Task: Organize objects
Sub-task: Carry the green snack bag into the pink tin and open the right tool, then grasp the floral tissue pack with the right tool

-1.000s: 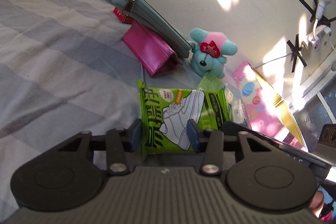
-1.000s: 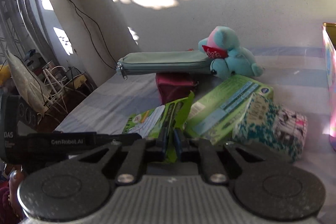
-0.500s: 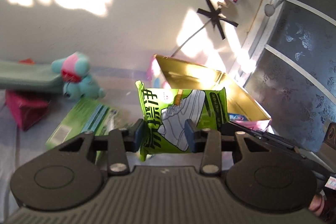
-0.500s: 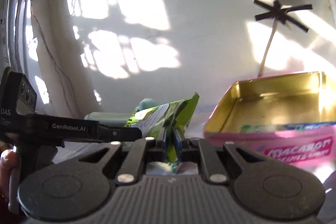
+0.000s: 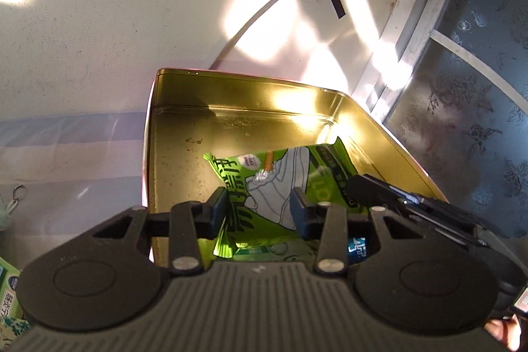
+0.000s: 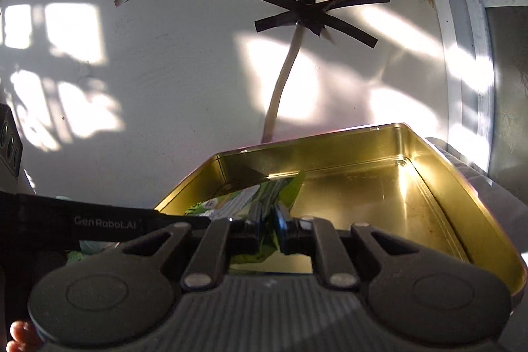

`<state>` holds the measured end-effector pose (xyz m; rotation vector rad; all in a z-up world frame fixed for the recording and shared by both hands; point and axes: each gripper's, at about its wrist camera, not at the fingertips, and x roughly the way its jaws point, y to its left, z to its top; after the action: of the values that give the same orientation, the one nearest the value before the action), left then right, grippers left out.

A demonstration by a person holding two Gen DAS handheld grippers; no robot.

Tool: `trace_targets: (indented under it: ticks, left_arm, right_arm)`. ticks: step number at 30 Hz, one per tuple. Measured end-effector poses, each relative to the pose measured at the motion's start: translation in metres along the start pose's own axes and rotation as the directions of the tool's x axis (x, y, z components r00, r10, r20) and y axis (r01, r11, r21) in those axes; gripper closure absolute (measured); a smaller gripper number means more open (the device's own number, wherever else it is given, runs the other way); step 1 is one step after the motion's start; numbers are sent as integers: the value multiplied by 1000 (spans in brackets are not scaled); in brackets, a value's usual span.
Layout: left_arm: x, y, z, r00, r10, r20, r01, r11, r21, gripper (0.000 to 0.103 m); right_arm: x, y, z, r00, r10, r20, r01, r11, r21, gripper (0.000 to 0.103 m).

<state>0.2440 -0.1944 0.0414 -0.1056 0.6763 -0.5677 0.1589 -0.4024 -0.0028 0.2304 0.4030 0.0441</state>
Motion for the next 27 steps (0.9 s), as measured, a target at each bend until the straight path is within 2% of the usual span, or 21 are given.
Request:
trace_targets:
  ticks: [1, 2, 3, 7, 10, 12, 15, 18, 20, 25, 27]
  left_arm:
    - [2, -1, 0, 1000, 18, 5, -18, 1000, 6, 59]
    - [2, -1, 0, 1000, 24, 8, -24, 1000, 14, 59]
    - [0, -2, 0, 1000, 20, 7, -20, 1000, 14, 59]
    - [-24, -9, -5, 999, 34, 36, -35, 999, 36, 59]
    - [-66, -13, -17, 995, 12, 101, -18, 998, 57, 59]
    - [-97, -11, -31, 990, 24, 142, -34, 997, 73, 58]
    - [-129, 1, -58, 989, 54, 138, -65, 995, 76, 58]
    - [-151, 23, -88, 989, 106, 104, -112, 993, 49, 58]
    - [-163, 40, -106, 982, 165, 89, -168, 985, 30, 58]
    - [-184, 87, -145, 946, 322, 29, -321, 947, -36, 59]
    - [-193, 106, -154, 937, 348, 22, -345, 935, -83, 59]
  right_arm:
    - [4, -1, -2, 1000, -18, 4, 18, 1000, -4, 85]
    - [5, -1, -4, 999, -35, 14, 35, 999, -3, 74]
    - [4, -1, -5, 999, -42, 23, 42, 999, 3, 71]
    - [-20, 2, -6, 998, -9, 69, 8, 1000, 12, 71]
    - [-42, 13, -10, 995, 17, 100, -17, 1000, 0, 71]
    - [-60, 23, -15, 991, 60, 122, -61, 998, 5, 71]
    - [-77, 42, -26, 983, 131, 126, -132, 991, 4, 71]
    - [-90, 67, -42, 975, 200, 99, -199, 980, -18, 71]
    - [-92, 83, -53, 968, 241, 64, -240, 970, -33, 71]
    - [-82, 130, -74, 952, 298, -62, -304, 945, -123, 71]
    - [-75, 147, -79, 944, 311, -106, -325, 932, -160, 69]
